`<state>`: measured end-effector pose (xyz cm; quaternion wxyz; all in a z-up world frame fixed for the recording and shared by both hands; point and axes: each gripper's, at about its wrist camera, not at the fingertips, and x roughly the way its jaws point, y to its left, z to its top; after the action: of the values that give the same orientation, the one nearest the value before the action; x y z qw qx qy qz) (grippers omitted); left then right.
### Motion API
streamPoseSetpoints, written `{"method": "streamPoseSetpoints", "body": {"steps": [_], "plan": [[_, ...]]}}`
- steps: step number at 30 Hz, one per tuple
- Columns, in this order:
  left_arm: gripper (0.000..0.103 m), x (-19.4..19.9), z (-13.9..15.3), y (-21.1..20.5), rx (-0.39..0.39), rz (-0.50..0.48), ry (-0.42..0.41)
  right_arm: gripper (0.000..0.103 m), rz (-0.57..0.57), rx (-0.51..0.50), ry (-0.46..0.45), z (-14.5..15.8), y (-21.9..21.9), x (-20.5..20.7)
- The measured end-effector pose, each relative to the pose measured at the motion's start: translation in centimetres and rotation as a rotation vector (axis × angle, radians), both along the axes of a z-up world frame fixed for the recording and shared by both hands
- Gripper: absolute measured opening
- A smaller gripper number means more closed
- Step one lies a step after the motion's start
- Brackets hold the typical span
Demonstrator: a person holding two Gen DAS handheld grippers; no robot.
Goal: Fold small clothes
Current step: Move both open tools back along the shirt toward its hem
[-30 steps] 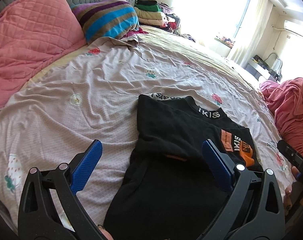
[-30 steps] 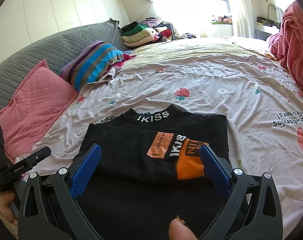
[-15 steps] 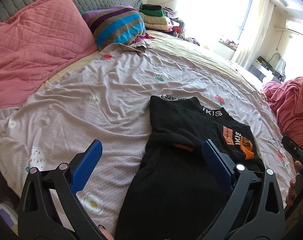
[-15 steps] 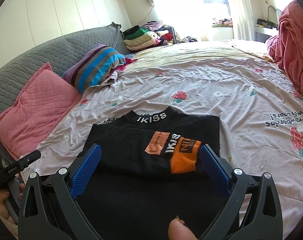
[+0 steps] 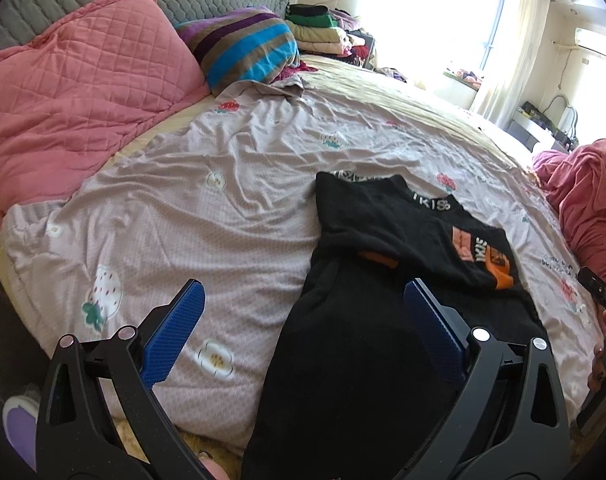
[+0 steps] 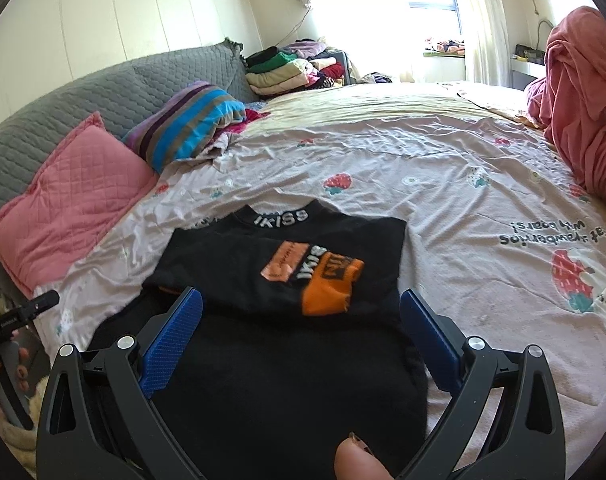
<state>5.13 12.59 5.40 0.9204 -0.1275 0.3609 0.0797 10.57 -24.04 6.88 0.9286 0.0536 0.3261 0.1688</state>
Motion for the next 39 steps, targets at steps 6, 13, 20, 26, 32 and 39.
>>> {"method": "streamPoseSetpoints", "body": {"steps": [6,13,20,26,32,39], "plan": [[0.094,-0.9,-1.0,-0.2,-0.008,0.002,0.031,0.098,0.029,-0.037,-0.003,-0.8,-0.6,-1.7],[0.094,-2.3,-1.6,-0.1,-0.005,0.013,0.050,0.098,0.043,-0.038,0.024,-1.8,-1.0,-2.8],[0.094,-3.7,-2.5,0.1,-0.001,0.017,0.088,0.098,0.058,-0.040,0.052,-2.5,-1.1,-3.5],[0.094,-4.9,-3.4,0.2,0.009,0.024,0.120,0.098,0.064,-0.037,0.053,-2.4,-1.2,-3.9],[0.094,-5.8,-4.1,0.3,-0.006,0.023,0.135,0.098,0.075,-0.039,0.057,-2.4,-1.1,-4.3],[0.094,-6.1,-5.0,-0.1,0.001,0.008,0.163,0.098,0.083,-0.046,0.074,-3.0,-1.1,-4.8]]}}
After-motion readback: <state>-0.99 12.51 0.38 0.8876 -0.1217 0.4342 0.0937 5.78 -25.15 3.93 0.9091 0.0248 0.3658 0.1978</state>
